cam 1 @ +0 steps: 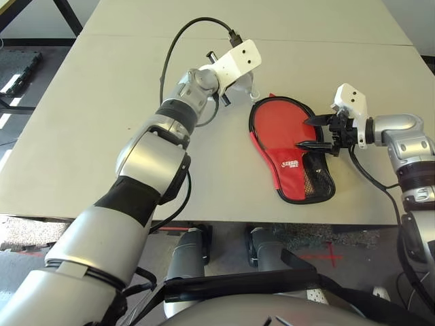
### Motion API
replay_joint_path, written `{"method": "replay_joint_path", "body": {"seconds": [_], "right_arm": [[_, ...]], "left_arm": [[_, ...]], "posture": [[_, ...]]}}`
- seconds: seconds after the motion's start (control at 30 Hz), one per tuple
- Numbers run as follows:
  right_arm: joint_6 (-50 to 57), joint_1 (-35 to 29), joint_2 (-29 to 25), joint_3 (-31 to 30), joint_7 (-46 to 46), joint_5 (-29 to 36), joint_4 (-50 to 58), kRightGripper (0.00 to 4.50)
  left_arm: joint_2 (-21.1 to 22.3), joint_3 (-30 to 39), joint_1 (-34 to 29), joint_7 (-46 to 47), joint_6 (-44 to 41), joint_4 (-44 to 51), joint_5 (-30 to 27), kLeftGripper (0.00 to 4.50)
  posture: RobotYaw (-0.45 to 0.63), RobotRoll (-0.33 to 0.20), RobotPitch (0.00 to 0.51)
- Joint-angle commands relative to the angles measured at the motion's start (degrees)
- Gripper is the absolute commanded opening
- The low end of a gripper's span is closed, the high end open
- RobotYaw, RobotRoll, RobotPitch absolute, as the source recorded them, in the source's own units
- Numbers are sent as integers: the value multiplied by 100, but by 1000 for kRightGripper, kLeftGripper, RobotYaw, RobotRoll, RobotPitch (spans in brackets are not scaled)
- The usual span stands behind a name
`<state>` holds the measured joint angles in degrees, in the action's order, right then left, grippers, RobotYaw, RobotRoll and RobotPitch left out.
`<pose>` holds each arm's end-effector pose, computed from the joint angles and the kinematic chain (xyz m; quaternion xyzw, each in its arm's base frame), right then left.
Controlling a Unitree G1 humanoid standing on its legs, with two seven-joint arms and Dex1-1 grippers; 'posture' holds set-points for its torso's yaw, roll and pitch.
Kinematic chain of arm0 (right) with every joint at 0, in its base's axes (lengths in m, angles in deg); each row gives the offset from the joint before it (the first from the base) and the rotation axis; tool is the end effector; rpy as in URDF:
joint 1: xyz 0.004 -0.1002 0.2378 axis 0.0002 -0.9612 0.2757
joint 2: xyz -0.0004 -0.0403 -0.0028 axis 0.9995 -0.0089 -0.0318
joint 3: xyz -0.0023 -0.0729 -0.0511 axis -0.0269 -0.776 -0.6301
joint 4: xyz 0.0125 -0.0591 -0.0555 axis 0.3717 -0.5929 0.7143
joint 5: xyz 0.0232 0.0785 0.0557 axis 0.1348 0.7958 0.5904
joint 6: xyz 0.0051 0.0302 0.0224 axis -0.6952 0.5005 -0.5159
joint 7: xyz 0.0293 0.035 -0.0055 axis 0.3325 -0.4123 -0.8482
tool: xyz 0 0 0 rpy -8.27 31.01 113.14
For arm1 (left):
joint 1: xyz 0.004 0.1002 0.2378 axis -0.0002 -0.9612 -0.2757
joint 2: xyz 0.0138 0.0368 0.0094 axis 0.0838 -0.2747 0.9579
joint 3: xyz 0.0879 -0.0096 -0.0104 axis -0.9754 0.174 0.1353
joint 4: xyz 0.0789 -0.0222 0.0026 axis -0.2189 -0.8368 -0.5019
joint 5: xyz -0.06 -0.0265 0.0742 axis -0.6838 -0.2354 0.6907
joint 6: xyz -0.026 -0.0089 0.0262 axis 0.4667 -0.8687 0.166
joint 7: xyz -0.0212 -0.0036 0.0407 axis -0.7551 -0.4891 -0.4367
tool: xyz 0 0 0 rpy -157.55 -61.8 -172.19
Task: Store the ping-pong paddle in its case and zip it.
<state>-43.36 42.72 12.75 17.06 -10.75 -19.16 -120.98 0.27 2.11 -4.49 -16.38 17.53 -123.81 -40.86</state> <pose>0.3044 -0.2743 0.1639 -0.1946 0.1873 0.4876 0.8302 0.3627 0.0721 0.2138 0.3692 0.0265 -0.2370 0.8982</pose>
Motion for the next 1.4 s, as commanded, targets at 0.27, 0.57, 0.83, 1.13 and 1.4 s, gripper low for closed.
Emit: {"method": "replay_joint_path", "body": {"seconds": [0.27, 0.57, 0.83, 1.13, 1.4], "right_arm": [[373, -639, -8, -348, 15, -137, 38, 4500], [416, -758, -3, -341, 111, -80, 164, 4500], [405, -778, 22, -356, 220, -41, 166, 4500], [323, -723, 85, -357, 350, -88, 3, 4500], [231, -585, 180, -396, 421, -136, -192, 4500]], "left_arm": [[-490, 377, 308, 101, 236, 19, -15, 269], [-920, 483, 281, -262, 260, 107, -128, 268], [-1212, 775, 418, -445, 339, 215, -367, 1636], [-1156, 955, 522, -662, 431, 364, -554, 4449], [-827, 903, 514, -818, 452, 427, -509, 4449]], "posture": [[-119, 0, 244], [-129, 0, 236], [-128, 0, 229], [-111, 0, 224], [-92, 0, 223]]}}
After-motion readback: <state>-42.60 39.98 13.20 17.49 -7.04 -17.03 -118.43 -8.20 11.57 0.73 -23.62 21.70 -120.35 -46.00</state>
